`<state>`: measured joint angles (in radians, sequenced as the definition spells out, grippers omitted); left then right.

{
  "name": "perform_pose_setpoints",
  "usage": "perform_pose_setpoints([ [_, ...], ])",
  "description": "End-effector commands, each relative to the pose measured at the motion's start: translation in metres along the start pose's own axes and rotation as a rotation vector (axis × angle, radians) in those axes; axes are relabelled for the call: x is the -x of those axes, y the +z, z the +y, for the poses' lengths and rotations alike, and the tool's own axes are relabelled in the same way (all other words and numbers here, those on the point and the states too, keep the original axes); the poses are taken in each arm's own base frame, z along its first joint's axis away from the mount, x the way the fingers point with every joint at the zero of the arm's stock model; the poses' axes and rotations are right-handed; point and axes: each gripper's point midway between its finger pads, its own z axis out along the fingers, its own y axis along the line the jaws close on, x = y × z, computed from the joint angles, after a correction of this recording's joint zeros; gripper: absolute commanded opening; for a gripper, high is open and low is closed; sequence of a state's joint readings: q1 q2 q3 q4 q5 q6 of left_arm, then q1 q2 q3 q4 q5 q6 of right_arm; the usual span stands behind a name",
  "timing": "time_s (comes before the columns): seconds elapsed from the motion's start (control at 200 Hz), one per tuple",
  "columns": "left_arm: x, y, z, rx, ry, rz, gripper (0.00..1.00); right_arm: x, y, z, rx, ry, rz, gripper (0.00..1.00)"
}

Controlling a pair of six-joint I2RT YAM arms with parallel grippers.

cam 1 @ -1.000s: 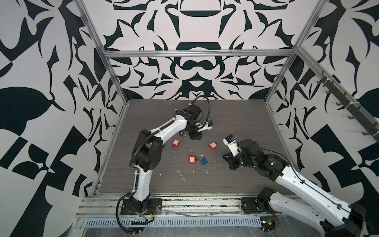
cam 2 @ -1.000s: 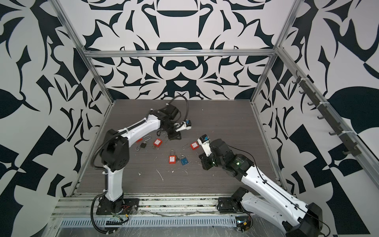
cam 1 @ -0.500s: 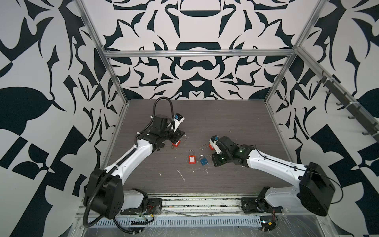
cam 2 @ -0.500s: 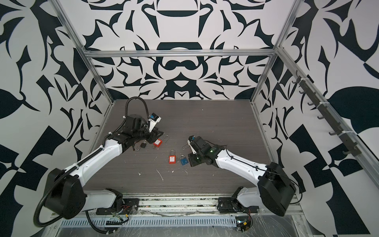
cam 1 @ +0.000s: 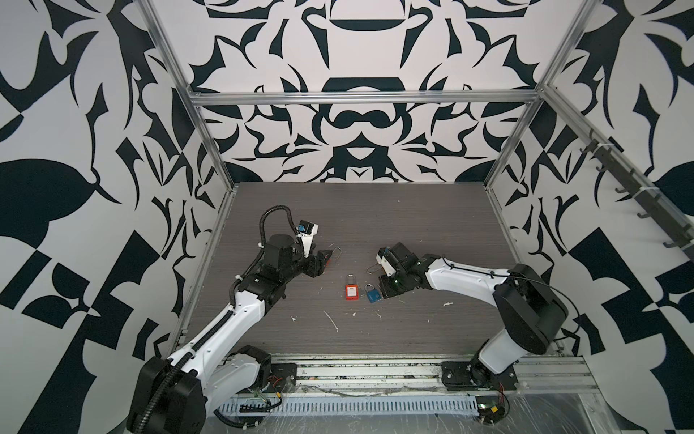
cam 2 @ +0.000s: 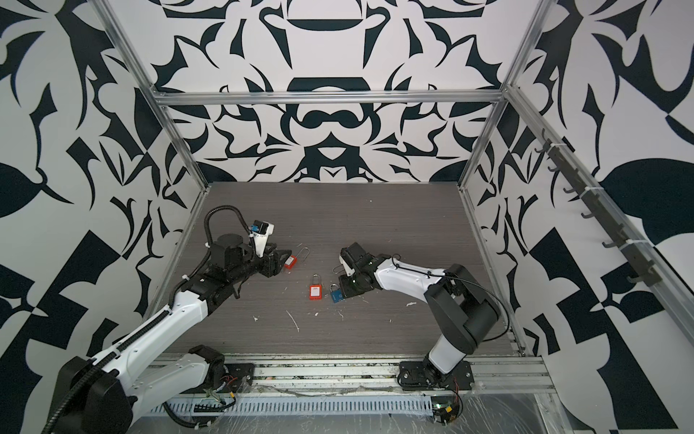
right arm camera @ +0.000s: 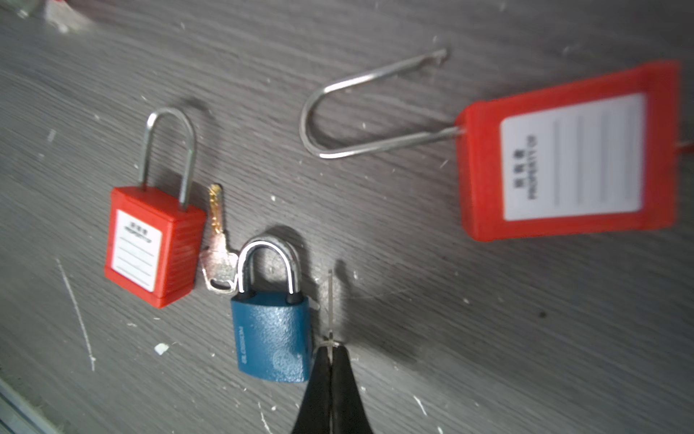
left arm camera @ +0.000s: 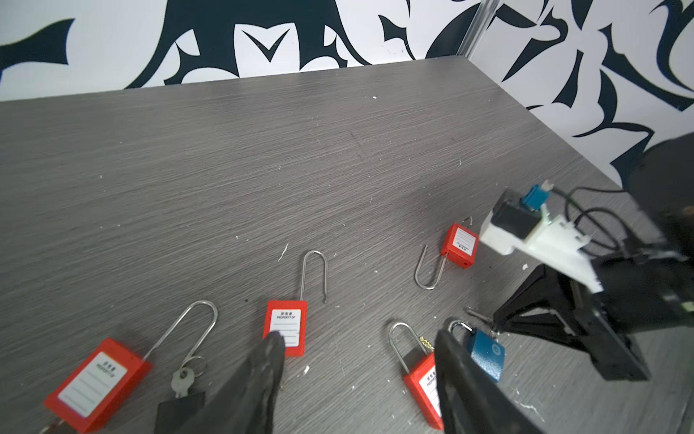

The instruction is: Lock with the key

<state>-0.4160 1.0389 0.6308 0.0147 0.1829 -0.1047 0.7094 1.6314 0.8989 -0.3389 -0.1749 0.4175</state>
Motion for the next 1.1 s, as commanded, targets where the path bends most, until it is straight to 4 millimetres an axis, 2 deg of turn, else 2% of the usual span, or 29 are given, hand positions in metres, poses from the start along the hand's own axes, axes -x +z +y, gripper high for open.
perform_pose_setpoints([
  [0.0, 0.003, -0.003, -0.002, -0.011, -0.055, 0.02, 0.66, 0.01, -0.006, 0.009, 0.021, 0.009, -0.012, 0.0],
  [0.33, 0.003, 0.001, -0.01, -0.057, -0.085, 0.048, 0.67, -0.007, -0.003, 0.0, -0.01, 0.085, 0.03, 0.02],
  [0.495, 0.004, 0.001, -0.014, -0.076, -0.092, 0.056, 0.68, -0.009, -0.008, -0.001, -0.011, 0.098, 0.013, 0.14],
  [0.665, 0.009, -0.003, -0.018, -0.097, -0.087, 0.048, 0.71, 0.007, -0.036, -0.002, -0.045, 0.039, -0.082, 0.34],
  [0.74, 0.011, -0.005, -0.02, -0.105, -0.079, 0.048, 0.72, 0.017, -0.052, 0.003, -0.041, -0.03, -0.133, 0.4],
  [0.845, 0.015, -0.006, -0.023, -0.114, -0.062, 0.048, 0.73, 0.027, -0.073, 0.004, -0.073, -0.194, -0.177, 0.45],
  [0.925, 0.017, -0.005, -0.024, -0.124, -0.049, 0.049, 0.73, 0.032, -0.086, 0.004, -0.076, -0.323, -0.178, 0.55],
  [1.095, 0.017, -0.001, -0.025, -0.136, -0.042, 0.061, 0.75, 0.03, -0.092, 0.001, -0.096, -0.701, -0.121, 0.63],
])
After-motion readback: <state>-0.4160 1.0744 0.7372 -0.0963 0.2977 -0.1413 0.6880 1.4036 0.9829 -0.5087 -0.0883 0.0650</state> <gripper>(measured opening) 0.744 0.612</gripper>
